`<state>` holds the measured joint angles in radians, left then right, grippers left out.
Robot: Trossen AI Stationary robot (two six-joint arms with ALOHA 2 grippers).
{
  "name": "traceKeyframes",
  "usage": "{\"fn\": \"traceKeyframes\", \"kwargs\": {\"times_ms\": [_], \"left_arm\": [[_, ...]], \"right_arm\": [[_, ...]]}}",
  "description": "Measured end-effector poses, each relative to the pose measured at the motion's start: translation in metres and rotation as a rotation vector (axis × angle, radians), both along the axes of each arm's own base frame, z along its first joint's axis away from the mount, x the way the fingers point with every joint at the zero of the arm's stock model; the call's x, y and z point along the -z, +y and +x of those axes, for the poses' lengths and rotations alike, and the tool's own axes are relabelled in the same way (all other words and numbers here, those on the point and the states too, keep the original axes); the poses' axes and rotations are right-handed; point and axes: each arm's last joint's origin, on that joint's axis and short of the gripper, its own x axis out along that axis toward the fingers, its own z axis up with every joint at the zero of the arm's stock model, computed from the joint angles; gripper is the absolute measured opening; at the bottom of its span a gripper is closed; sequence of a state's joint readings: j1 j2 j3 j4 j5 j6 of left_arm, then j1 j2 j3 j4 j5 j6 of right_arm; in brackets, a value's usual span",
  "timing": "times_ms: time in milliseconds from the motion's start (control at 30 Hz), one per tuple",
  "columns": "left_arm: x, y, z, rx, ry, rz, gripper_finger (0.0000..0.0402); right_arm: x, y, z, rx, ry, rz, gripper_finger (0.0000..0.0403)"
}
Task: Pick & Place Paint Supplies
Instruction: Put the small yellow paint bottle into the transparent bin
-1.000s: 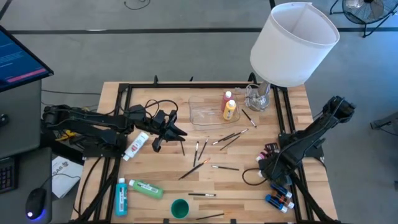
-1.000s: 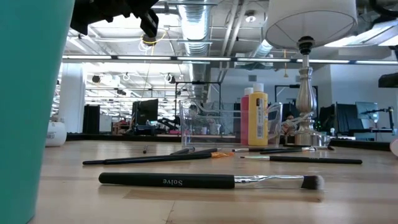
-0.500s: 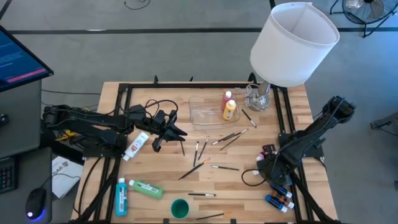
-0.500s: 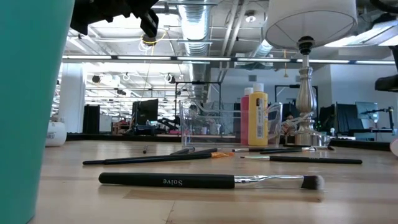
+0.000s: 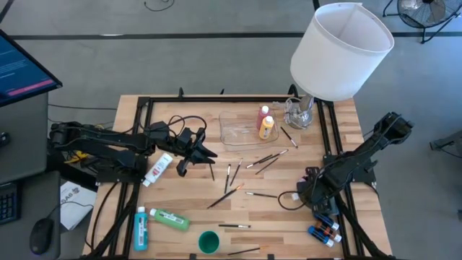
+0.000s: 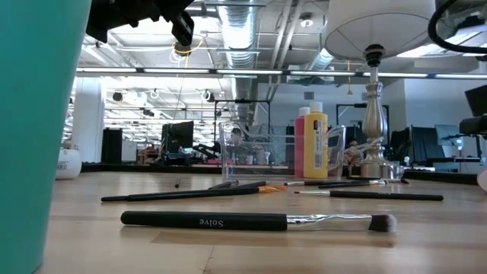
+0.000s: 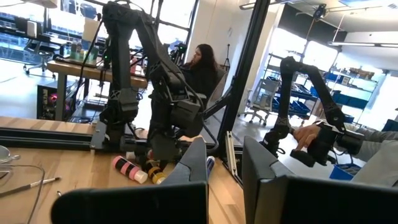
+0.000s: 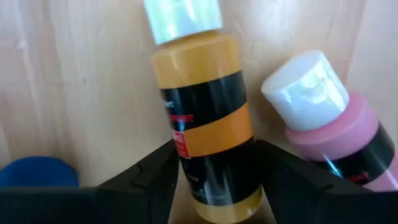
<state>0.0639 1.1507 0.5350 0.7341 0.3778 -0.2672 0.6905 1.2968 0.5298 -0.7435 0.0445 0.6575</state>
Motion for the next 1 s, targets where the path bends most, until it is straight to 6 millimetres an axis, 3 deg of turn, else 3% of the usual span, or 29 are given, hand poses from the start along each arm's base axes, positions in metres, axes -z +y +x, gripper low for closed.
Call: {"fn": "traceKeyframes", "kwargs": {"times_ms": [233,533,767,1000], "left_arm": [[0.000,0.000,0.000,-0.002,0.000,0.000,0.0002],[0.000,0.000,0.000,-0.006,-0.006,0.019,0.0002],[0.001,0.002,0.001,-0.062,-0.019,0.076,0.0002],[0.008,0.003,0.007,-0.102,0.009,0.085,0.0002]], "right_arm": [[-0.001,0.002,0.009,0.274,-0.060,0.077,0.0167],[-0.012,0.011,0.035,0.154,-0.261,0.220,0.0123],[-0.042,0.002,0.069,0.059,-0.501,0.106,0.0148],[-0.091,-0.012,0.109,0.012,-0.851,-0.125,0.0142]]}}
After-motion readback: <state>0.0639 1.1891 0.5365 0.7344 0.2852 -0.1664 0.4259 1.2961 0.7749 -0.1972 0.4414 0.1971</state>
